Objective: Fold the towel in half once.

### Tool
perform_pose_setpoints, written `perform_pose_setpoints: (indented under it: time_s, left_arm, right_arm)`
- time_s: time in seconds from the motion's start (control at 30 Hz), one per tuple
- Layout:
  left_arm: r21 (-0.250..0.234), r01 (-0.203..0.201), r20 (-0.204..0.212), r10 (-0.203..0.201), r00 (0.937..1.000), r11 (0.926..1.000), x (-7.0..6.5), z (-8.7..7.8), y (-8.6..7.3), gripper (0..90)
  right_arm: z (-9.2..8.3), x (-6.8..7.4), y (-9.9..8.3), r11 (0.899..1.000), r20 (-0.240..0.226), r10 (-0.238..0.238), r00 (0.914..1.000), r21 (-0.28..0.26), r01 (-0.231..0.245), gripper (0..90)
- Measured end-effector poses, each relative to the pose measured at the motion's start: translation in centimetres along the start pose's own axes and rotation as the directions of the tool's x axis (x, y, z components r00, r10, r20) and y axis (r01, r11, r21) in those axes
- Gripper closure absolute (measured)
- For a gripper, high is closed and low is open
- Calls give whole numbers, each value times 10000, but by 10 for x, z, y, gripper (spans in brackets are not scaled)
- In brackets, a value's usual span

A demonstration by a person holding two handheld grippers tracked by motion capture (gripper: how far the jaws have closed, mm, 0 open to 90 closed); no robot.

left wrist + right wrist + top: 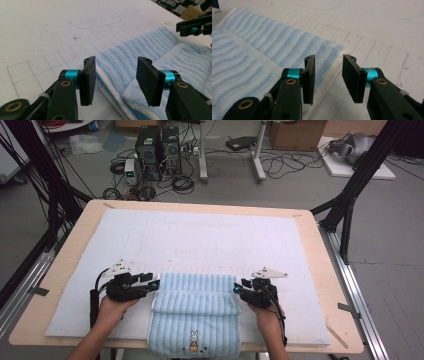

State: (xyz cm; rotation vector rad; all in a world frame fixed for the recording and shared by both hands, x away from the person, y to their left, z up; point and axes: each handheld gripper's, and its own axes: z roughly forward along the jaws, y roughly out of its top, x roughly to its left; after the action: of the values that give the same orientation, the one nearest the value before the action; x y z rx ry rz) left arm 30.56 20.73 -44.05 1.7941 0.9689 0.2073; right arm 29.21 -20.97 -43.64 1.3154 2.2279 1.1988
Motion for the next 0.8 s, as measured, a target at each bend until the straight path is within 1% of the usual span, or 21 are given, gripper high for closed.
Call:
perform_pose_setpoints:
  time_s: [0.03, 0.1, 0.17, 0.2, 0.23, 0.27, 0.33, 0.37, 0.47, 0.5, 0.53, 0.57, 0.6, 0.63, 0.67, 0.7, 0.73, 0.77, 0.8]
  left_arm:
    - [210, 90, -10, -90, 10000, 9997, 1, 4, 1, 522]
    - [631, 111, 2, -112, 9999, 9979, 2, 13, 2, 549]
    - [1040, 24, 29, -27, 10000, 9946, 1, 21, 1, 595]
    - [1223, -139, 118, 126, 9999, 9924, 1, 24, 1, 667]
    - [1333, -363, 157, 345, 9993, 9904, 0, 26, 0, 787]
    - [1448, -477, 149, 460, 9988, 9883, 0, 29, 2, 854]
    - [1268, -545, -46, 555, 9984, 9904, 1, 31, 5, 866]
    - [1111, -428, -142, 447, 9989, 9929, 2, 31, 7, 866]
    - [1099, -284, -354, 325, 9988, 9935, 7, 36, 12, 862]
    - [1178, -290, -358, 334, 9988, 9926, 8, 37, 13, 858]
    - [1146, -237, -409, 285, 9988, 9931, 8, 38, 13, 842]
    - [1090, -124, -557, 186, 9983, 9940, 8, 39, 13, 777]
    - [1087, 24, -699, 52, 9975, 9941, 9, 39, 13, 653]
    - [1091, 71, -775, 14, 9970, 9940, 10, 39, 13, 574]
    - [1119, 20, -865, 77, 9962, 9937, 11, 39, 13, 539]
    - [1243, 30, -880, 80, 9961, 9922, 12, 39, 12, 507]
    - [1279, 30, -795, 72, 9968, 9918, 12, 40, 12, 497]
    - [1279, -33, -799, 136, 9967, 9918, 12, 40, 12, 492]
    - [1303, -94, -681, 184, 9975, 9914, 12, 40, 11, 512]
  right_arm:
    - [4, 0, 0, 9998, 69, -58, 10000, 164, 57, 654]
    - [9, -1, 1, 9992, -3, -64, 10000, 407, 64, 698]
    - [12, -2, 1, 9983, -184, -181, 9997, 550, 191, 790]
    - [13, -3, 1, 9981, -277, -268, 9993, 547, 283, 848]
    - [13, -2, 1, 9976, -362, -453, 9983, 514, 471, 863]
    - [14, -2, 2, 9963, -370, -723, 9967, 441, 739, 867]
    - [14, -3, 5, 9955, -258, -856, 9960, 386, 866, 869]
    - [15, -5, 7, 9956, -167, -891, 9959, 281, 896, 869]
    - [17, -10, 12, 9971, 89, -761, 9971, 34, 761, 868]
    - [18, -11, 13, 9972, 123, -746, 9971, 11, 746, 866]
    - [19, -11, 14, 9970, 151, -761, 9970, 112, 759, 861]
    - [21, -12, 14, 9959, 187, -871, 9960, 241, 866, 836]
    - [23, -12, 14, 9958, 163, -815, 9965, 428, 808, 771]
    - [24, -13, 14, 9961, 159, -698, 9974, 548, 688, 692]
    - [24, -14, 14, 9969, 272, -605, 9978, 514, 590, 640]
    - [24, -15, 14, 9977, 226, -483, 9986, 476, 472, 618]
    - [25, -16, 14, 9978, 166, -426, 9990, 515, 417, 592]
    - [26, -17, 14, 9975, 133, -443, 9989, 559, 435, 591]
    - [28, -16, 14, 9969, 53, -478, 9988, 629, 474, 588]
